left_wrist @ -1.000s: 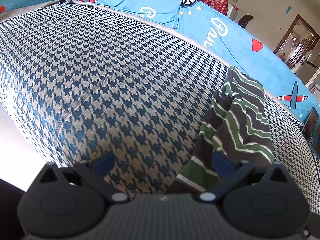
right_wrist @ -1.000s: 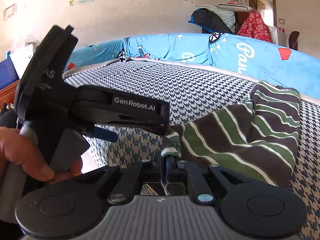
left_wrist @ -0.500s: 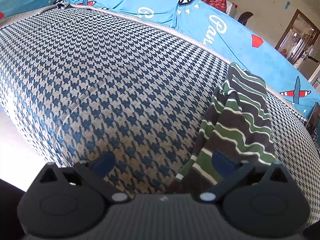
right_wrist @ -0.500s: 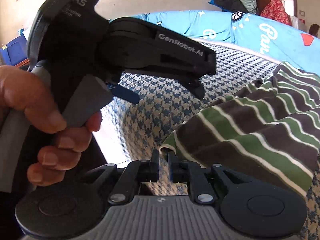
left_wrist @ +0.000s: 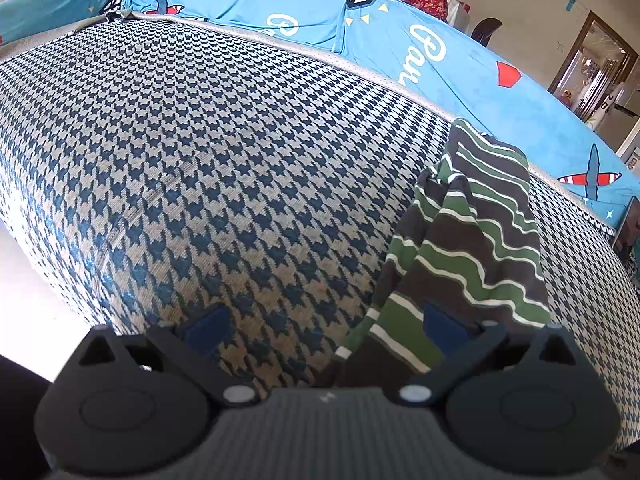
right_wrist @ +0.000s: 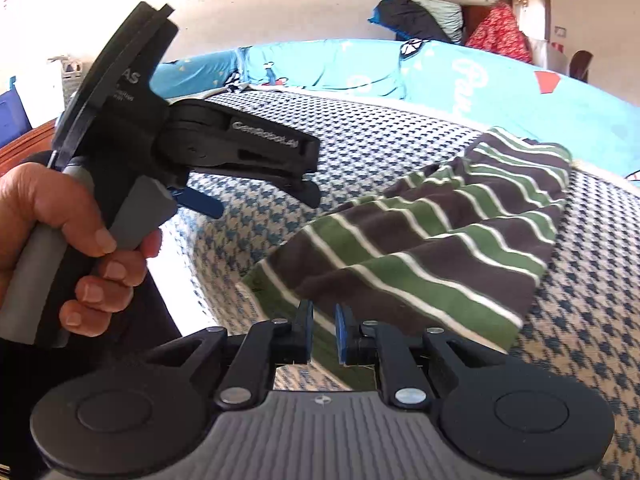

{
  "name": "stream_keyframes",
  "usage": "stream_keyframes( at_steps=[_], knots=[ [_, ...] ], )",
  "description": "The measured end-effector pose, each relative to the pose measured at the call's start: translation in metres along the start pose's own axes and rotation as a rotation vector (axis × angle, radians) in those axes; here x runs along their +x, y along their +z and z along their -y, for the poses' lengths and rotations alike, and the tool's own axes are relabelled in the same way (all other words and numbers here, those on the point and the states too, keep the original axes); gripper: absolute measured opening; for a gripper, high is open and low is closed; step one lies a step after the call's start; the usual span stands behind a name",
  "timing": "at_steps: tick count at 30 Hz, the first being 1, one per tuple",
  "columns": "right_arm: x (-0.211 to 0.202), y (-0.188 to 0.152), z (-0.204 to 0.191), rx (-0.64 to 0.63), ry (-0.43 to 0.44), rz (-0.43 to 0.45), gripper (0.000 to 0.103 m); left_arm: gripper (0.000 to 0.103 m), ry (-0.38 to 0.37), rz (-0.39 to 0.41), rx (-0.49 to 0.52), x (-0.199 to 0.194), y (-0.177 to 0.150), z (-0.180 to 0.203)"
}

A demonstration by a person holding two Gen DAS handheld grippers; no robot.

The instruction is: Fold clothes

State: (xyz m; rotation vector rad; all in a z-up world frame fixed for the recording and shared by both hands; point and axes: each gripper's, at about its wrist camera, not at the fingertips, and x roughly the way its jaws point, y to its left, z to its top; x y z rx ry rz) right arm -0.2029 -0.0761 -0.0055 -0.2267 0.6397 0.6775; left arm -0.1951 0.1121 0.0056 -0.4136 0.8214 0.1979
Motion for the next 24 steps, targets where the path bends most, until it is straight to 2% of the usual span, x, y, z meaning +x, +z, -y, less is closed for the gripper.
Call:
stream_keyframes(
  at_steps=[3,4,6,9,14,24],
  knots=[
    [0.005,-0.007,0.015,0.077,-0.062,-0.065,0.017,0.103,0.001,-0.006,0.014,0.003,-0.001,0.005],
    [0.007,-0.009,0.020,0.102,-0.083,-0.087,0.022,0.103,0.003,-0.008,0.017,0.004,-0.001,0.006],
    [0.012,-0.016,0.030,0.157,-0.107,-0.154,0.022,0.103,0.006,-0.013,0.022,0.005,-0.002,0.007],
    [0.007,-0.020,0.033,0.198,-0.089,-0.147,0.023,0.103,0.010,-0.022,0.021,0.007,-0.001,0.007],
    [0.002,-0.016,0.033,0.195,-0.078,-0.156,0.023,0.103,-0.002,-0.032,0.014,0.009,0.003,0.006],
    [0.017,0.018,0.045,0.139,-0.087,-0.124,0.023,0.103,-0.037,-0.080,0.046,0.023,0.019,0.012]
  ],
)
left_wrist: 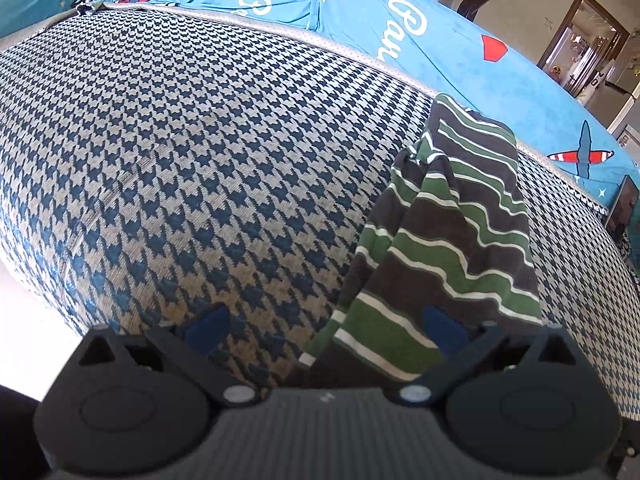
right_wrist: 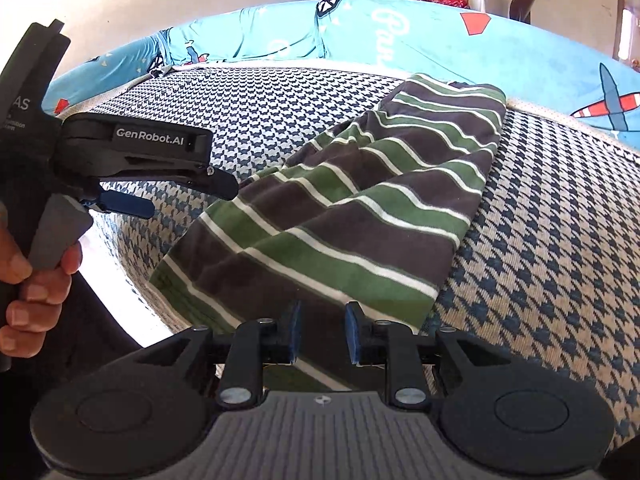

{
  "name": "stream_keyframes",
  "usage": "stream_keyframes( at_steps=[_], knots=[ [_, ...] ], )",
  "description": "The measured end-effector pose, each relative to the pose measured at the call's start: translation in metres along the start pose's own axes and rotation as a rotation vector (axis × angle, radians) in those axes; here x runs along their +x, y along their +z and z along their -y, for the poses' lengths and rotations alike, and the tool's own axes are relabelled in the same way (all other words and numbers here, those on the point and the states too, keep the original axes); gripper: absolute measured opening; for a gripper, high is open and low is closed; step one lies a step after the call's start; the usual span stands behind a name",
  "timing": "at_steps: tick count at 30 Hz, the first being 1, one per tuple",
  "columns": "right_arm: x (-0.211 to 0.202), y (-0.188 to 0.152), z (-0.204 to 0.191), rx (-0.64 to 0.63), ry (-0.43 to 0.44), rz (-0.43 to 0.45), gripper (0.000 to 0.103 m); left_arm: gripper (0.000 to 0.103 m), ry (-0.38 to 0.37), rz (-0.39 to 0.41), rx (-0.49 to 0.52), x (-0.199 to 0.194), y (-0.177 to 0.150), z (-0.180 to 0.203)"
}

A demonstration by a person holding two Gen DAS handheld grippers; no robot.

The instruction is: Fold clothes

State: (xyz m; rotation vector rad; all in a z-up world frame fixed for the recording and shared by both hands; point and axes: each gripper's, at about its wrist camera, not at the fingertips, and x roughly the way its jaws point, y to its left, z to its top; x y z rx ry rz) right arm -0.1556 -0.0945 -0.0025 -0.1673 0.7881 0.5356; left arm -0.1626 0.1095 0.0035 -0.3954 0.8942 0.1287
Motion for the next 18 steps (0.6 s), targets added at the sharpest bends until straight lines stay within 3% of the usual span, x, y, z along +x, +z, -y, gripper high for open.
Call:
stream_keyframes(
  at_steps=[9,15,18],
  knots=[
    [0.018,0.046,0.008,-0.039,-0.002,0.041,0.024,0.103,0.001,-0.043,0.103,0.016,0.027,0.017],
    [0.041,0.077,0.017,-0.038,-0.008,0.058,0.026,0.103,0.054,-0.033,0.182,0.027,0.056,0.019],
    [0.053,0.090,0.023,-0.016,-0.002,0.059,0.026,0.103,0.059,-0.043,0.168,0.038,0.072,0.014]
  ],
)
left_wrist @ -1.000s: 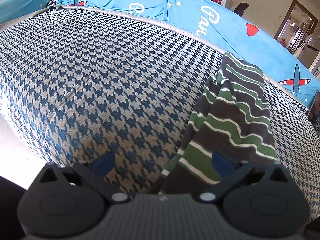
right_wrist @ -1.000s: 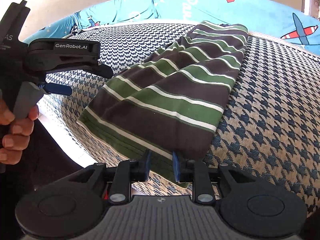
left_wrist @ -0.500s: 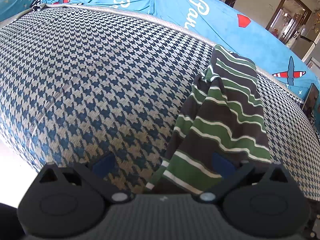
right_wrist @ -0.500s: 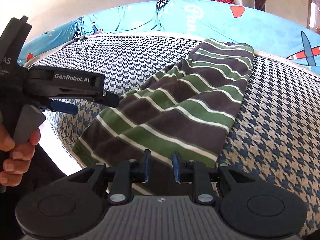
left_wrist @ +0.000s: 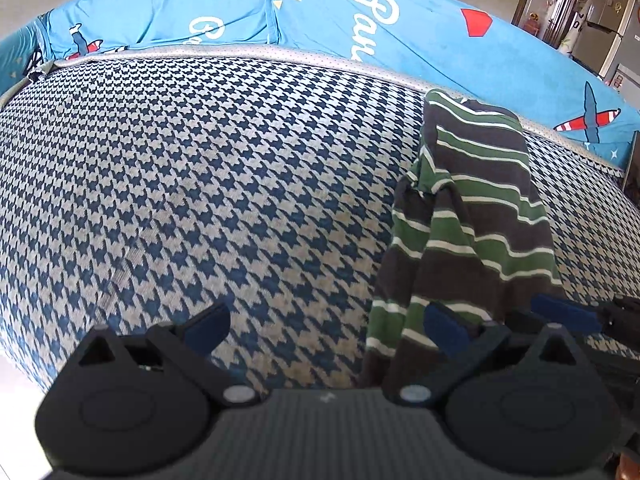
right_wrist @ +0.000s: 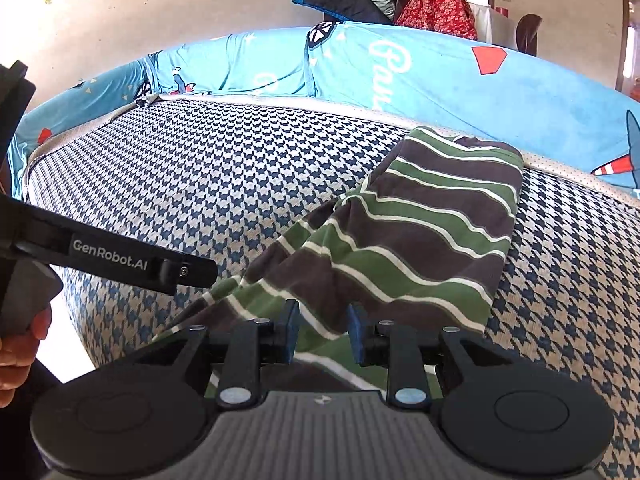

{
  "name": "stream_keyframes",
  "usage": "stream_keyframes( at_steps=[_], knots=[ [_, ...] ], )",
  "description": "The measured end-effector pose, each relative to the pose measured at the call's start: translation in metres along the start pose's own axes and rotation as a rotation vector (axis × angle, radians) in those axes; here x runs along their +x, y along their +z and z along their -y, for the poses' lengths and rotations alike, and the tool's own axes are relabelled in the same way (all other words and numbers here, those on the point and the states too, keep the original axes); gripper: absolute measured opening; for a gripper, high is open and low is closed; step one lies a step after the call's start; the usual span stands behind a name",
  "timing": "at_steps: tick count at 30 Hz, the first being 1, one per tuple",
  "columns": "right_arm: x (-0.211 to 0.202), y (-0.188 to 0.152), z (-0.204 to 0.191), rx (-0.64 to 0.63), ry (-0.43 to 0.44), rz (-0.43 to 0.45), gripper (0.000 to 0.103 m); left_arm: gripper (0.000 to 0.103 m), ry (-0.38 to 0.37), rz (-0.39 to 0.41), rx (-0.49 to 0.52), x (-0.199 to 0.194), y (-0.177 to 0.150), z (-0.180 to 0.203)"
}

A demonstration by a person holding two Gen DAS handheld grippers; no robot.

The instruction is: Fold clothes

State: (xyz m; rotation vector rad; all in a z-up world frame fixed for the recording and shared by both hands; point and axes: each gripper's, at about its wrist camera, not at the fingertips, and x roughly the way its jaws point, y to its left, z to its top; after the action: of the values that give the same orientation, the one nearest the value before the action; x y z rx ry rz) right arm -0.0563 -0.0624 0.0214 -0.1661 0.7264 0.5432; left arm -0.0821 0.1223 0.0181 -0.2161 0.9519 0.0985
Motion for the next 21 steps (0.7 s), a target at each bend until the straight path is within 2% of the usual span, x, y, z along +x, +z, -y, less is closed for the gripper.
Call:
stream_keyframes(
  at_steps=[7,15,21],
  knots=[
    [0.027,0.022,0.005,-0.011,-0.015,0.028,0.026,0.103,0.018,-0.006,0.010,0.018,0.025,-0.004],
    [0.052,0.044,0.015,0.004,-0.006,0.059,0.026,0.103,-0.033,-0.030,-0.097,0.030,0.043,-0.013],
    [0.071,0.052,0.008,-0.071,-0.034,0.071,0.027,0.103,-0.036,-0.024,-0.117,0.030,0.048,-0.015]
  ],
)
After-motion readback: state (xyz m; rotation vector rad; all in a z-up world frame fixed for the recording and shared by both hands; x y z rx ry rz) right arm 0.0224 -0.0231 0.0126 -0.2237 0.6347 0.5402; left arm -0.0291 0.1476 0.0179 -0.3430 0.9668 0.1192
